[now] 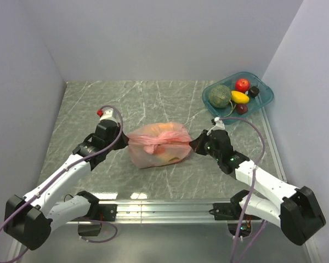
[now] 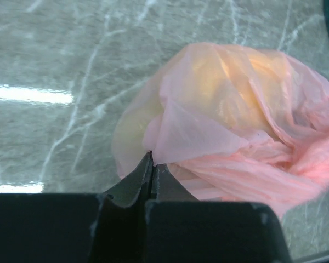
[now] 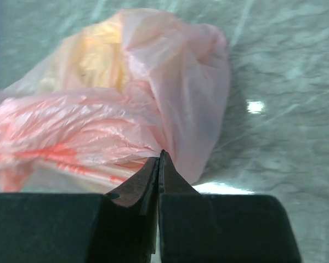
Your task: Untie the knot of the plastic bag and take out the fruit
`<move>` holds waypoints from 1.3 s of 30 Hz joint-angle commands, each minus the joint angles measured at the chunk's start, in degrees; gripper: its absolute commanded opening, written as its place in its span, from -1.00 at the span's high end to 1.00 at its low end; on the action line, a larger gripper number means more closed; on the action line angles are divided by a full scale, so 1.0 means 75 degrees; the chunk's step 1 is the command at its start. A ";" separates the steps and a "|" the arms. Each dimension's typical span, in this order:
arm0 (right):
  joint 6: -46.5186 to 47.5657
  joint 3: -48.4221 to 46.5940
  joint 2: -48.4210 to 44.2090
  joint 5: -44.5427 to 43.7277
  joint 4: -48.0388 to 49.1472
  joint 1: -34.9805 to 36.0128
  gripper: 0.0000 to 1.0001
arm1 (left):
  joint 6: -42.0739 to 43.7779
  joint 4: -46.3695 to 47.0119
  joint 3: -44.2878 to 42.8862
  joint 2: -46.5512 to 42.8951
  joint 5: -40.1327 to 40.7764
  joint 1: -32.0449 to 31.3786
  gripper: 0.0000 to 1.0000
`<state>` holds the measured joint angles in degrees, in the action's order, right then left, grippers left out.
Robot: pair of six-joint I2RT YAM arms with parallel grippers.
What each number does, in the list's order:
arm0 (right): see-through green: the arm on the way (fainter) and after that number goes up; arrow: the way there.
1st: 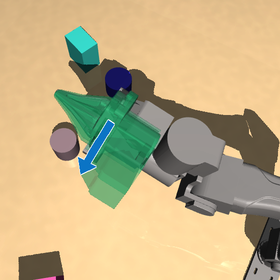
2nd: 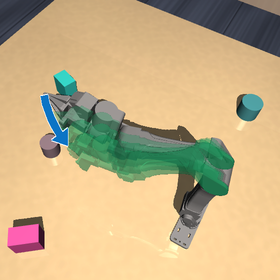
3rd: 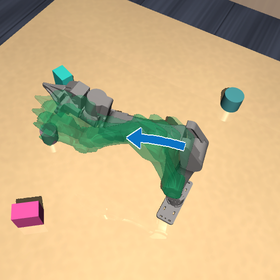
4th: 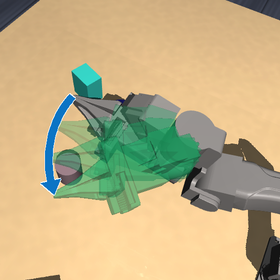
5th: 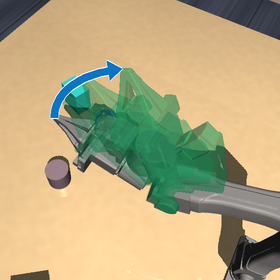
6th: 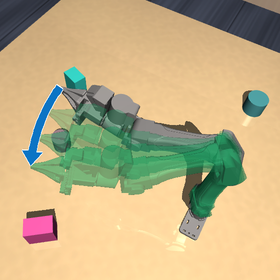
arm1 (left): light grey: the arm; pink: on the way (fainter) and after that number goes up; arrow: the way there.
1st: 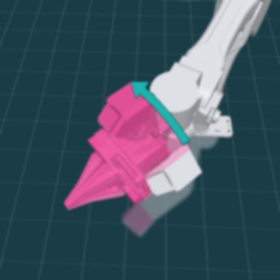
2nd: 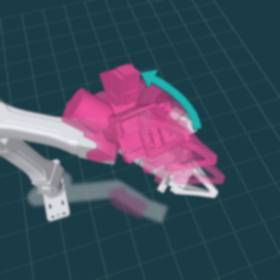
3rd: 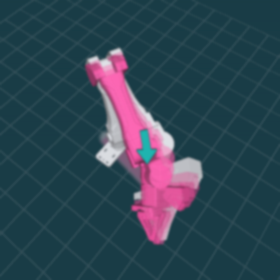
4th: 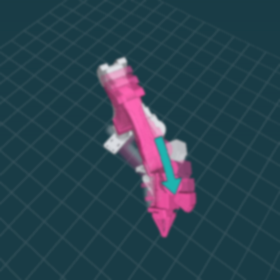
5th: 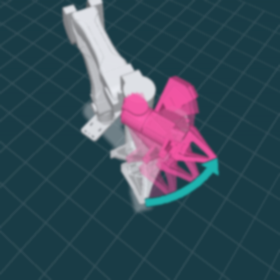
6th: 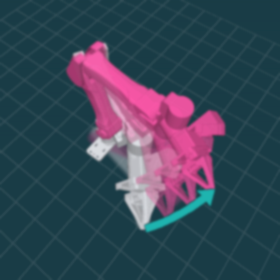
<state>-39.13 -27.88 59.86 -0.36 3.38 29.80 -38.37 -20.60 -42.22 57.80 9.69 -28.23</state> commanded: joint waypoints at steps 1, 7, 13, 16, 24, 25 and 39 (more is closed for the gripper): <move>0.0550 0.0084 -0.0503 -0.0469 -0.0392 0.0033 1.00 | 0.0451 -0.0593 0.0040 -0.0195 0.1074 0.0587 0.99; 0.2296 -0.1051 -0.0914 -0.1755 -0.1691 0.2034 0.07 | 0.1457 0.0180 -0.0089 -0.0031 -0.0459 0.0576 0.99; 0.4089 -0.2551 -0.0248 -0.2261 -0.2454 0.2740 -0.51 | 0.2045 0.0391 -0.0160 -0.0042 -0.0812 0.0588 0.99; 0.4770 -0.3160 0.0467 -0.1828 -0.2571 0.2823 -0.53 | 0.2034 0.0461 -0.0020 -0.0218 -0.0684 0.0588 0.99; 0.5055 -0.3818 0.2119 -0.1274 -0.2268 0.3198 -0.57 | 0.1917 0.0473 0.0180 -0.0336 -0.0555 0.0588 0.99; 0.5008 -0.3702 0.2376 -0.1578 -0.2127 0.3187 -0.52 | 0.1905 0.0473 0.0168 -0.0370 -0.0461 0.0576 0.99; 0.2127 -0.1841 0.0604 -0.2801 -0.1612 0.1431 1.00 | 0.1765 0.0216 -0.0007 -0.0324 0.0816 0.0623 0.99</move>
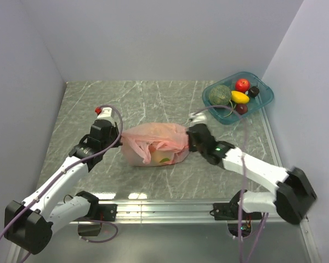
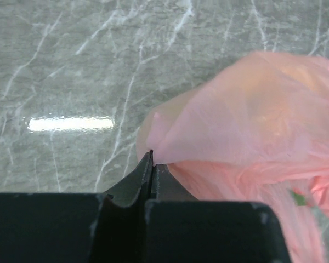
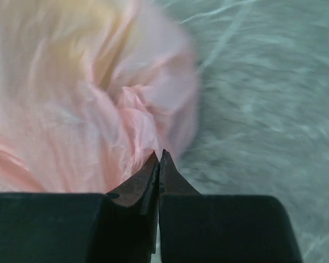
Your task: Untie the knot of the plastic bag and take out the fruit
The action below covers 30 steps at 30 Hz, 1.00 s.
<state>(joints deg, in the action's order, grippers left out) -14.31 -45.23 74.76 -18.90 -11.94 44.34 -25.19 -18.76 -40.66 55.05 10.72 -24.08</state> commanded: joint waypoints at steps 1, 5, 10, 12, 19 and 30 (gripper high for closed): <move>-0.1500 0.0697 -0.1715 -0.0224 0.0583 -0.0869 1.00 | -0.0016 -0.0041 -0.0273 0.0182 0.0703 0.0093 0.99; -0.3314 0.1623 -0.2912 0.0047 0.1381 -0.1049 1.00 | -0.0134 0.0005 -0.0740 0.0593 0.0692 0.0315 0.99; -0.3987 0.1954 -0.2575 0.0527 0.1886 -0.0698 1.00 | 0.0124 0.0345 -0.1432 0.0840 0.0423 0.0362 0.55; -0.3731 0.1615 -0.2375 0.0492 0.1652 -0.0452 0.92 | 0.0276 0.0649 -0.1621 0.0712 -0.0185 0.0362 0.21; -0.1845 0.0103 -0.2421 0.0188 -0.0242 0.0182 -0.36 | 0.0078 0.0523 -0.1539 -0.0659 -0.1277 0.0211 -0.67; 0.0524 -0.2415 -0.1533 0.0926 -0.1665 0.0206 -0.57 | 0.0568 0.0556 -0.1398 -0.0802 -0.1546 -0.1816 -0.50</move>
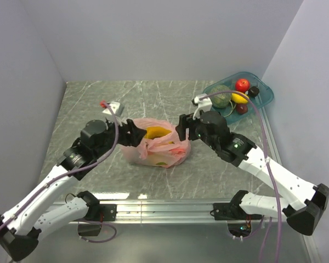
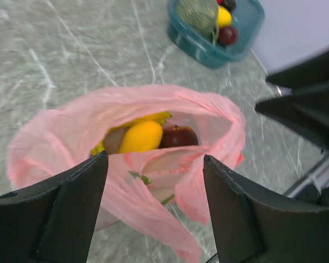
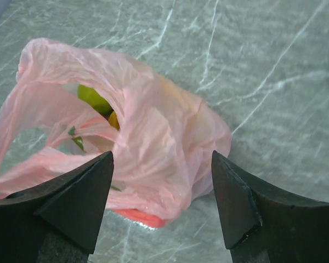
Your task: Untie the knot of the plastic bag and take out the fruit
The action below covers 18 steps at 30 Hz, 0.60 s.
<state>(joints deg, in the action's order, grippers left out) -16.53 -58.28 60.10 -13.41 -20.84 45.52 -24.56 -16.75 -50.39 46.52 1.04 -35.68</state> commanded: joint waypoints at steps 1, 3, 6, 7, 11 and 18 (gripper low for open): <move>0.0833 -0.0806 0.0506 0.0194 -0.0479 0.0060 -0.57 | 0.0601 0.0428 -0.0159 0.0440 -0.0348 -0.0339 -0.49; 0.0892 -0.1203 0.0786 0.0194 -0.0502 0.0060 -0.59 | 0.1046 0.0487 -0.0277 0.0849 -0.0582 -0.0550 -0.48; 0.1067 -0.1625 0.1301 0.0463 -0.0537 0.0037 -0.63 | 0.1504 0.0698 -0.0325 0.1365 -0.0561 -0.0703 -0.46; 0.1196 -0.1732 0.1478 0.0684 -0.0630 0.0025 -0.63 | 0.1609 0.0826 -0.0301 0.1472 -0.0537 -0.0715 -0.46; 0.1232 -0.2062 0.2403 0.1119 -0.0761 0.0001 -0.64 | 0.1634 0.0921 -0.0242 0.1847 -0.0677 -0.0785 -0.46; 0.1126 -0.1605 0.3061 0.1495 -0.0292 -0.0373 -0.45 | 0.1540 0.0969 -0.0020 0.2129 -0.0806 -0.1055 -0.49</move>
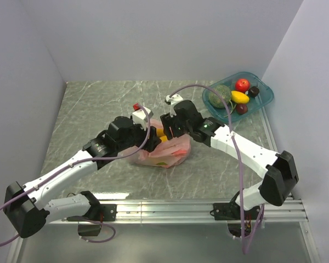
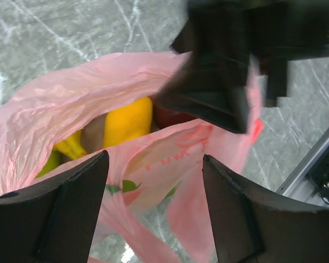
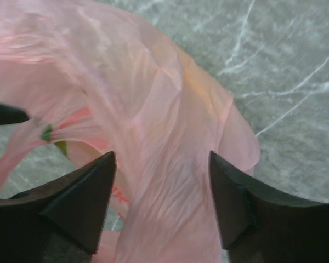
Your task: Untie the knot of the plastic bag and take out the fruit
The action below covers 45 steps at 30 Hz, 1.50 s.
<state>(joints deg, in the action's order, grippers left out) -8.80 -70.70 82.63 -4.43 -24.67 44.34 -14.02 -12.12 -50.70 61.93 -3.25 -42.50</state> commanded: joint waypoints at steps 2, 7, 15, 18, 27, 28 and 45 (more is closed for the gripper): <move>0.0083 0.0319 -0.0094 0.0309 0.0347 -0.0205 -0.13 | 0.0217 0.0362 0.0091 0.0063 -0.0235 -0.0239 -0.50; -0.0139 0.0918 -0.0739 0.0332 0.0757 -0.0321 0.94 | 0.0603 0.0327 0.0092 0.0226 -0.0305 -0.0310 -0.51; -0.0209 0.1199 -0.1185 0.0567 0.0874 -0.0345 1.00 | 0.1002 0.0666 -0.0353 0.1140 -0.0223 -0.0345 -0.50; -0.0268 0.1258 -0.1220 0.0848 0.0991 -0.0345 1.00 | 0.0897 0.0725 -0.0400 0.1562 -0.0189 -0.0392 -0.46; -0.0782 0.1317 -0.1115 0.0602 0.1530 -0.1047 1.00 | -0.0613 0.0913 0.0885 0.1739 0.0128 -0.0849 -0.46; -0.0888 0.1352 -0.1115 0.0602 0.1740 -0.1211 1.00 | -0.0963 0.0890 0.1097 0.1657 0.0163 -0.0860 -0.45; -0.2135 0.1036 -0.0539 0.0603 0.2447 -0.2749 0.01 | -0.3521 -0.0226 0.2705 -0.0687 0.0913 -0.0861 -0.22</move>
<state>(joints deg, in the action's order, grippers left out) -28.34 -60.75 83.48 -0.47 -9.43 21.26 -37.36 -15.64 -30.33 59.86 2.07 -48.84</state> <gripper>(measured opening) 0.403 0.610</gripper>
